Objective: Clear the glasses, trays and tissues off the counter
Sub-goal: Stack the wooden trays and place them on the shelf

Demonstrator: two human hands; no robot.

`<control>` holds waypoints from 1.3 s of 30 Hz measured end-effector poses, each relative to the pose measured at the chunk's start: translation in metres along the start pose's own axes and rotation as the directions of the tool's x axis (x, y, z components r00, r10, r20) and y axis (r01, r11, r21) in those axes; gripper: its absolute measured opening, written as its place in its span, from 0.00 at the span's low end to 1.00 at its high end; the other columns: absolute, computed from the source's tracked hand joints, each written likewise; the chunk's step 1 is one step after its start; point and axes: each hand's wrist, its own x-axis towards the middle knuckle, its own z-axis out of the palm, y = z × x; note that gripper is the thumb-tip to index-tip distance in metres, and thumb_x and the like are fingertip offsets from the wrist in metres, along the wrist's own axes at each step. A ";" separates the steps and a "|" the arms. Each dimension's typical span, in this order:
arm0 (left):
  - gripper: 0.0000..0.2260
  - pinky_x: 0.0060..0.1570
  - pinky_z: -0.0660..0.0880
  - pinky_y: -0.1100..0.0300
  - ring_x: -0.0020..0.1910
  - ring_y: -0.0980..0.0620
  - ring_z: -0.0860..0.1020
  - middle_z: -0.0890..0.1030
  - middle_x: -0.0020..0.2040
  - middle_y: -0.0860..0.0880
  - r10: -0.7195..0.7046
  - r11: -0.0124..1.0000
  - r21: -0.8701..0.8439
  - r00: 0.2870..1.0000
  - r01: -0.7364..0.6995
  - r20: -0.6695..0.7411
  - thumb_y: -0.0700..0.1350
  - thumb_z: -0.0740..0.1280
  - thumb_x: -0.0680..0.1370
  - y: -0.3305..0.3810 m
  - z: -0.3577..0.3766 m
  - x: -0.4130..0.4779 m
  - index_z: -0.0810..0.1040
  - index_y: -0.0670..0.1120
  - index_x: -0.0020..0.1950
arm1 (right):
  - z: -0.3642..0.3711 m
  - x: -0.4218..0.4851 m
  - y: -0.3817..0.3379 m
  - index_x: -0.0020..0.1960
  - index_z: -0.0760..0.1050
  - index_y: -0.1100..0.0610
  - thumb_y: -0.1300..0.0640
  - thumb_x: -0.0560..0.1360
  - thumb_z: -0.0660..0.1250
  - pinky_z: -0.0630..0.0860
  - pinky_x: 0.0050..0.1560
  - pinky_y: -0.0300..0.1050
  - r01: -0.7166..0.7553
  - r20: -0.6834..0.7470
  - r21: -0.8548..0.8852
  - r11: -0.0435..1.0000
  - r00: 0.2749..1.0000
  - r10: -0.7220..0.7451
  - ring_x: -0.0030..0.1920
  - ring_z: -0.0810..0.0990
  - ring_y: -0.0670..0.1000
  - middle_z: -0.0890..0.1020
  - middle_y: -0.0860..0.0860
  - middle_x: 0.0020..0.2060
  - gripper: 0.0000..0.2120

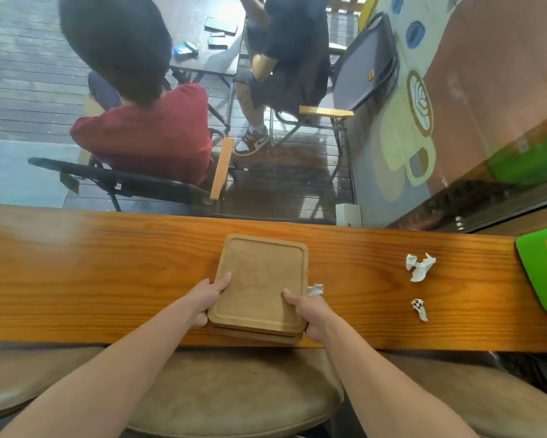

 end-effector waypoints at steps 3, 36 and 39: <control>0.36 0.63 0.74 0.41 0.63 0.40 0.75 0.73 0.68 0.40 0.063 0.998 -0.019 0.997 -0.062 0.047 0.54 0.69 0.76 -0.006 -0.002 -0.004 0.57 0.43 0.78 | -0.006 -0.003 0.007 0.64 0.72 0.58 0.52 0.73 0.76 0.75 0.64 0.55 0.051 0.011 0.020 0.998 0.999 -0.052 0.56 0.79 0.54 0.81 0.52 0.55 0.24; 0.24 0.47 0.75 0.52 0.49 0.45 0.80 0.82 0.50 0.47 0.192 0.510 0.537 0.698 -0.671 0.690 0.67 0.66 0.73 -0.269 0.455 -0.311 0.76 0.49 0.56 | -0.422 -0.302 0.361 0.65 0.69 0.57 0.35 0.67 0.75 0.78 0.56 0.58 0.624 -0.659 0.520 0.583 0.727 -0.190 0.54 0.80 0.59 0.80 0.57 0.58 0.37; 0.27 0.60 0.74 0.42 0.55 0.39 0.79 0.81 0.57 0.43 0.038 0.488 0.570 0.668 -0.661 0.743 0.67 0.66 0.72 -0.302 0.506 -0.323 0.74 0.49 0.62 | -0.456 -0.312 0.399 0.68 0.69 0.58 0.34 0.66 0.75 0.75 0.64 0.63 0.623 -0.703 0.550 0.556 0.705 -0.094 0.59 0.79 0.61 0.79 0.58 0.60 0.41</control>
